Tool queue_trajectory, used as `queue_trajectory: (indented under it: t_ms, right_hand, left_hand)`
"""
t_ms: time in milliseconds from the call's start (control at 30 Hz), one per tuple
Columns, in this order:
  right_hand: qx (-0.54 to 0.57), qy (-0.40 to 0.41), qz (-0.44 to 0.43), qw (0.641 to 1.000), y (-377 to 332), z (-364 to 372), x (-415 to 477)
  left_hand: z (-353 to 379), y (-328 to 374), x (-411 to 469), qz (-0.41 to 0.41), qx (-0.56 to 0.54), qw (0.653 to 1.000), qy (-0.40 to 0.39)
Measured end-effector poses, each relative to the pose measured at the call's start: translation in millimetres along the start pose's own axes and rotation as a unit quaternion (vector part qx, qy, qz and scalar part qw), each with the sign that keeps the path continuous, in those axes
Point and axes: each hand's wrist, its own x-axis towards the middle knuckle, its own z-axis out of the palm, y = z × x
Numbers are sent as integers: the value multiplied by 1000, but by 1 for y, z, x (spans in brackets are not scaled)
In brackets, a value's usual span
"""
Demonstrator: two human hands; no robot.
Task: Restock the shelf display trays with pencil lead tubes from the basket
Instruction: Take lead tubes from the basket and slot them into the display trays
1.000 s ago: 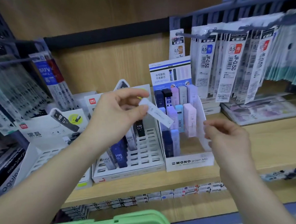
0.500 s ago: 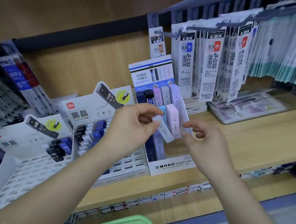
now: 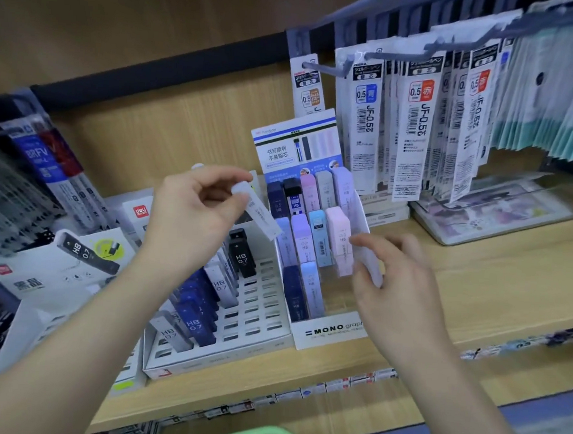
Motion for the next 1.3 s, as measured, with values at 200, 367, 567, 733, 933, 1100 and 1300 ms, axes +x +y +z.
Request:
queue_trajectory:
  t_ms: [200, 367, 567, 733, 933, 1100, 1300]
  right_hand:
    - [-21, 21, -11, 999, 2, 0, 2]
    - [84, 23, 22, 996, 1, -4, 6]
    - [56, -2, 42, 998, 8, -4, 7]
    - [103, -73, 73, 989, 10, -4, 7]
    - [107, -108, 84, 985, 12, -7, 8]
    - [108, -104, 83, 985, 14, -5, 9]
    - [113, -110, 83, 984, 15, -7, 8]
  left_hand:
    - [11, 0, -2, 21, 24, 999, -23]
    - [9, 12, -7, 92, -5, 996, 0]
    - [22, 18, -27, 110, -46, 991, -53]
    - [44, 3, -41, 144, 52, 981, -121]
    - [60, -15, -35, 196, 191, 950, -153]
    - [59, -5, -33, 184, 166, 962, -112]
    - [49, 22, 27, 40, -72, 996, 24]
